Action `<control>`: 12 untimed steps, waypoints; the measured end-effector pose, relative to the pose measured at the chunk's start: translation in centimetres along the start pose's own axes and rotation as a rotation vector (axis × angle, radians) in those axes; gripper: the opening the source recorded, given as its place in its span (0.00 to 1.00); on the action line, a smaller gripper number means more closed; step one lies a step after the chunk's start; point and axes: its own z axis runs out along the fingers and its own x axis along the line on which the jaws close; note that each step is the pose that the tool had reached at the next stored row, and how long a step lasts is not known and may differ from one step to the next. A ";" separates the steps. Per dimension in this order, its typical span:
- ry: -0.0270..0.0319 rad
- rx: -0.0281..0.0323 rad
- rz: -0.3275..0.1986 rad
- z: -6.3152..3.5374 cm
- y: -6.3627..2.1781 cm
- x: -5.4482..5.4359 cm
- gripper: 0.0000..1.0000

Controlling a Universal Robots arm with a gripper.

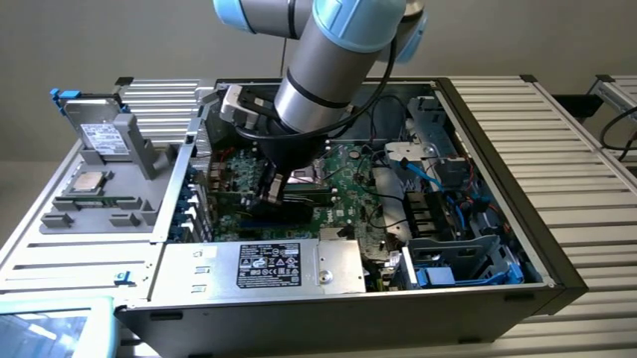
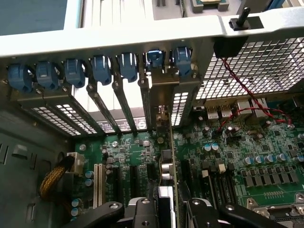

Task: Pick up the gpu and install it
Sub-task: 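Insert the gpu into the slot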

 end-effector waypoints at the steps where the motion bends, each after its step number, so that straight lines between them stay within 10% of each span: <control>1: -0.0001 -0.0002 0.001 -0.04 -0.08 0.0 0.28; 12: -0.0007 -0.0008 0.002 -0.04 -0.08 0.0 0.28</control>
